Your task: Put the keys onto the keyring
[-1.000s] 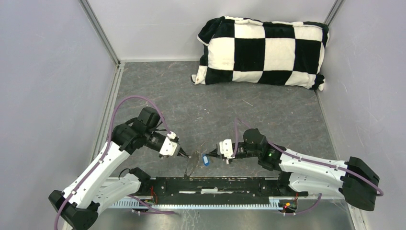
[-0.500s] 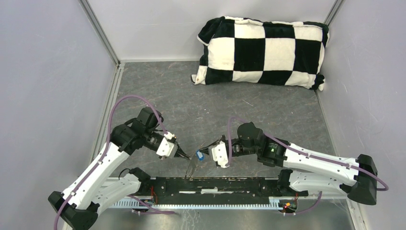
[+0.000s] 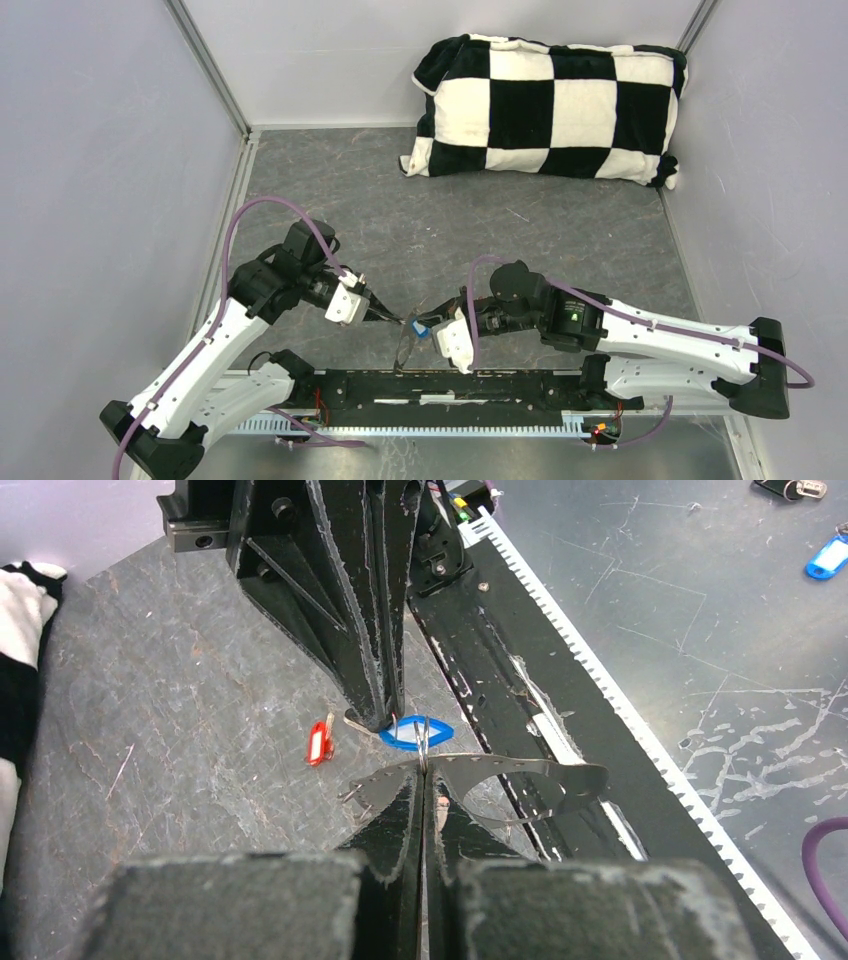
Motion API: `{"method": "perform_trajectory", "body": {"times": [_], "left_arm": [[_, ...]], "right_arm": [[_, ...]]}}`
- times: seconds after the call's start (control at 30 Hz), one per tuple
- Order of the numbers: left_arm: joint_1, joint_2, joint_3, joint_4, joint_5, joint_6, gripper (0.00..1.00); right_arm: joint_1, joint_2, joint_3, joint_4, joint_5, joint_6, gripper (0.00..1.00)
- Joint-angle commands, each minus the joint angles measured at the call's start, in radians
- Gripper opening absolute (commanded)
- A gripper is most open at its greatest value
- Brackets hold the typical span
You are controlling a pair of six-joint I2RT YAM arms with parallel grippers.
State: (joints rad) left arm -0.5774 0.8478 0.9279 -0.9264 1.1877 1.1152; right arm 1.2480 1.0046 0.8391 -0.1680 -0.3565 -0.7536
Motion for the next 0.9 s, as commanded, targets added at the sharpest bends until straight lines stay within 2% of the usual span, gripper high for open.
{"method": "perform_trajectory", "body": {"times": [0.0,0.87], "left_arm": [[0.004,-0.008,0.012,0.034,0.042,-0.036,0.02],[0.002,0.004,0.018,0.004,0.02,-0.005,0.02]], "right_arm": [[0.018,-0.018,0.054,0.024,0.05,-0.032,0.0],[0.135,0.016,0.11,-0.015,0.17,-0.11,0.0]]}}
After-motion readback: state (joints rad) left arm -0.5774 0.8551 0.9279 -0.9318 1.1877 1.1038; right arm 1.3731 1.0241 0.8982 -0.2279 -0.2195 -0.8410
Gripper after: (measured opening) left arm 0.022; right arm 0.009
